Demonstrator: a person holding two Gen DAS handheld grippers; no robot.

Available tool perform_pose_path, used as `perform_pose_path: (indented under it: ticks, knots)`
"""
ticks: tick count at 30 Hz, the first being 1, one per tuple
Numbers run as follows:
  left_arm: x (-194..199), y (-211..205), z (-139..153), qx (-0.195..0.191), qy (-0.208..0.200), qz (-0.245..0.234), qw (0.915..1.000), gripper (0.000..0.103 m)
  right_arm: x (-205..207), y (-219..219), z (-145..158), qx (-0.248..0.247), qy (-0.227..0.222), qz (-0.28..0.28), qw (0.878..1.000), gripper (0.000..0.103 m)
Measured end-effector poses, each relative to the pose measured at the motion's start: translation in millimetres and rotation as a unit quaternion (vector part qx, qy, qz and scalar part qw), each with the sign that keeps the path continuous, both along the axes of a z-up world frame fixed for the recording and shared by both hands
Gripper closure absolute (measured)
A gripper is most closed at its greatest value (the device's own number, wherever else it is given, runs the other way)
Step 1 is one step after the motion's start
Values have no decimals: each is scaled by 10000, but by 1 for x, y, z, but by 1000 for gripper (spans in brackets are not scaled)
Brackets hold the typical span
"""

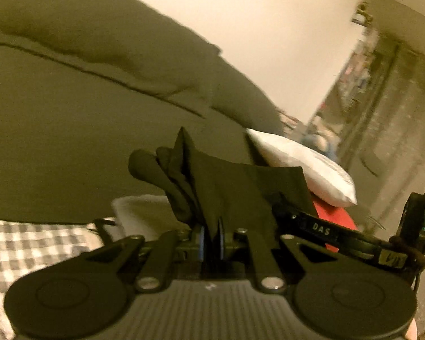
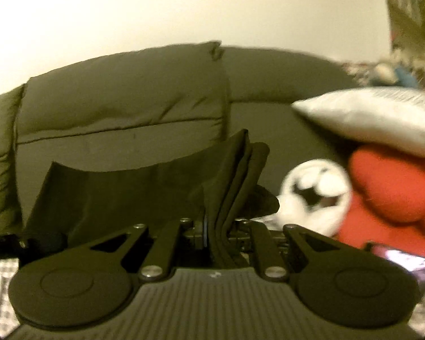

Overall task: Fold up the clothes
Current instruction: 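Lower the black garment onto the stack of folded clothes with both grippers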

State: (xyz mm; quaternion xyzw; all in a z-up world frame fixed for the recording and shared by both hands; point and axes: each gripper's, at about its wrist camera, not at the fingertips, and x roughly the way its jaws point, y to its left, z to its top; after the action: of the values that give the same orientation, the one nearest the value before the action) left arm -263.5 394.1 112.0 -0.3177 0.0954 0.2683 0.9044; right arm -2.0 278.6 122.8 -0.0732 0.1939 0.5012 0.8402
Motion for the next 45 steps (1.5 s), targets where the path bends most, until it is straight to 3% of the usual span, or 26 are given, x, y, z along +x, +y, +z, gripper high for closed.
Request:
perform_pose_path:
  ticks: [5,13,19,22,25,29,33,39,45]
  knots:
    - [4,14,-4,26,147,312,9994,94,20,33,-7,49,695,319,9971,91]
    - [6,35,-28,-376,314,499,9976,94,50,51,-33,-19,1612,525,9855,90]
    - [7,38,-38,-380,455,652,9961,94,62,58,-52,-16,2033,551,9776,83]
    - [8,39,-39,-372,443,684,9960,94,62,57,-54,10,2074,570,9766,82]
    - [8,40,-41,-389,418,708,9959,93,65,58,-56,-62,1920,379,9806,70]
    - [4,40,-44,-500,370,764,9951,89,64,48,-56,2,1813,246,9831,64]
    - [-2,36,-40,-419,389,901,9943,86,60,34,-55,73,1522,-13,9883,47]
    - [-18,23,-26,-175,319,1220,9919,79,63,2,-57,409,1633,-361,9851,44]
    - [-7,-1,-11,374,382,951,9940,75,40,-13,-56,551,1478,-325,9869,44]
